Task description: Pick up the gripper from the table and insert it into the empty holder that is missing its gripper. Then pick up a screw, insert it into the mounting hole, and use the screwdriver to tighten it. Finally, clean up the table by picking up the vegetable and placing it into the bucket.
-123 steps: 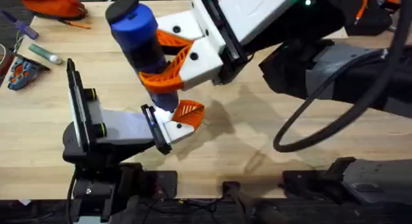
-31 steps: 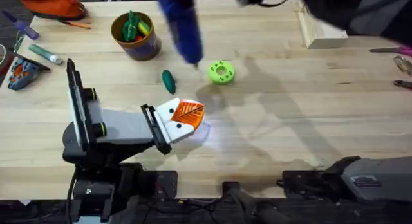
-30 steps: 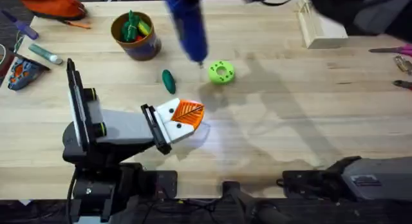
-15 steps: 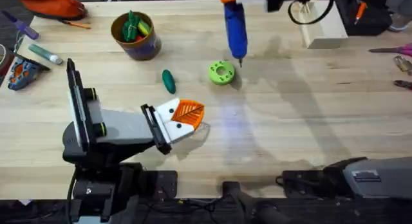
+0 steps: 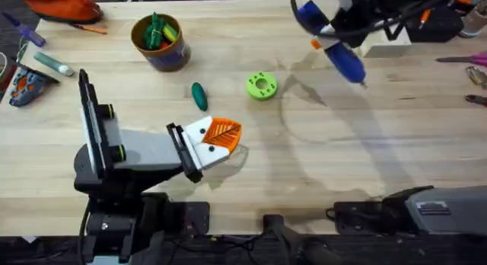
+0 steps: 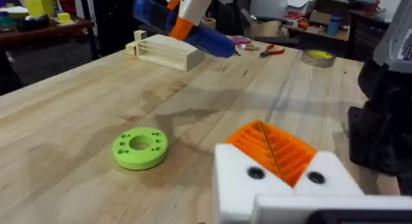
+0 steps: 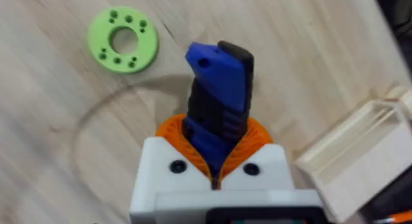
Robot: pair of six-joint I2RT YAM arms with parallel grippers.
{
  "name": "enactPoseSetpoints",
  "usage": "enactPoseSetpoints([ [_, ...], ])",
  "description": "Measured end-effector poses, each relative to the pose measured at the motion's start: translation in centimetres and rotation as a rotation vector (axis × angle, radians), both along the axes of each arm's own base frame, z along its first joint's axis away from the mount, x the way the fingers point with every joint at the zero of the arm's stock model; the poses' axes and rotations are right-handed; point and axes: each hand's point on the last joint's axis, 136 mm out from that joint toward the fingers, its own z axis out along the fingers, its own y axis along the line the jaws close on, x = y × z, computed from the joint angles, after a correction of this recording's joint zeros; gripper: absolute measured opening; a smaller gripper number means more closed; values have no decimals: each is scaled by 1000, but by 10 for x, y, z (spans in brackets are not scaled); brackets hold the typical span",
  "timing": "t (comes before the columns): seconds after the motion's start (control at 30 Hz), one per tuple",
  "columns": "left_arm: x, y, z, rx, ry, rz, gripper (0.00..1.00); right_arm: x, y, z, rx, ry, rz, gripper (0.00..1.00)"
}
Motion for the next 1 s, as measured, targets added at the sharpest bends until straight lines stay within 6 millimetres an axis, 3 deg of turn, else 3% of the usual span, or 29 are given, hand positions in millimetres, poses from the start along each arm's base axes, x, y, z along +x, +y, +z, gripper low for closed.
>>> enactPoseSetpoints([
  [0.17, 0, 0, 0, 0, 0, 0, 15, 2, -8, -5, -134, -40, 147, 26],
  [0.27, 0, 0, 0, 0, 0, 0, 15, 3, -15, -23, -226, -7, 232, 26],
  [0.53, 0, 0, 0, 0, 0, 0, 15, 9, -36, -103, -451, 176, 422, 26],
  [0.67, 0, 0, 0, 0, 0, 0, 15, 9, -46, -132, -525, 250, 478, 26],
  [1.0, 0, 0, 0, 0, 0, 0, 15, 14, -48, -157, -588, 251, 588, 26],
])
